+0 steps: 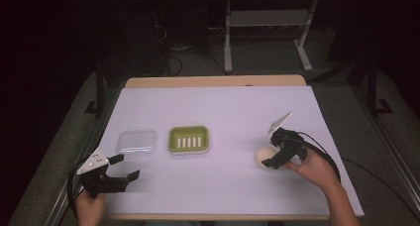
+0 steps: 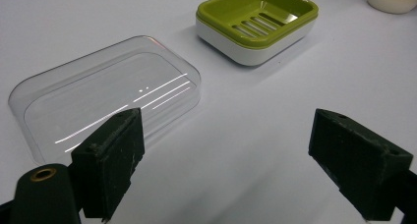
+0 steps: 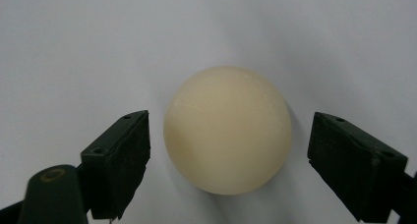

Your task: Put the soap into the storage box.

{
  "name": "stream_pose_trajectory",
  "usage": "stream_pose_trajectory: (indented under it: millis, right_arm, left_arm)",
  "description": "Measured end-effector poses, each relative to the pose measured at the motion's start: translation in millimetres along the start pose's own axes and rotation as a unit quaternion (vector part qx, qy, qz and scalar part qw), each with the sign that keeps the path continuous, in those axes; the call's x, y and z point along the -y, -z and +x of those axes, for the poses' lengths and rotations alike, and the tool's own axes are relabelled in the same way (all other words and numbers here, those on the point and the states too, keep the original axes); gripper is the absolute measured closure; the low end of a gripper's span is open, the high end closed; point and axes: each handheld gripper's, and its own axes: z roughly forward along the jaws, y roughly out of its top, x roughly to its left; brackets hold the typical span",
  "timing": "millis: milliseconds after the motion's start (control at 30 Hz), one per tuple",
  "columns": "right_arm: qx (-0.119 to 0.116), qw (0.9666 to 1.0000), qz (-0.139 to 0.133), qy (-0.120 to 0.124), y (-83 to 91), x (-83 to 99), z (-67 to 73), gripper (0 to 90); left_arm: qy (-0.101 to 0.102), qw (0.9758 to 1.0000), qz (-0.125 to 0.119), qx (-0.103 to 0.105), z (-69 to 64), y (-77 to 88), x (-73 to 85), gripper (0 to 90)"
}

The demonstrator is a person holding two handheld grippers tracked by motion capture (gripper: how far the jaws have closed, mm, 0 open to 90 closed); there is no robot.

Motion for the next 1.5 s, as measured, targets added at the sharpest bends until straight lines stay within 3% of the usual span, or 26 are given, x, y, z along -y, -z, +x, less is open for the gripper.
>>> stream_pose_trajectory:
  millis: [667,833,1500]
  right_arm:
    - [-0.005,0.9989,0.046,0.011,-17.6,-6.1,1.0,18.2]
    - [0.004,0.9982,0.058,0.015,-19.8,-7.2,2.5,19.7]
    - [0.013,0.9964,0.079,0.03,-25.3,-10.8,4.2,23.3]
  left_arm:
    - [0.003,1.0,0.002,0.002,0.6,-0.5,0.3,12.8]
    - [0.004,1.0,0.003,0.002,0.2,-0.8,0.2,12.9]
    - [0.009,1.0,0.002,0.004,1.2,-0.9,0.3,12.9]
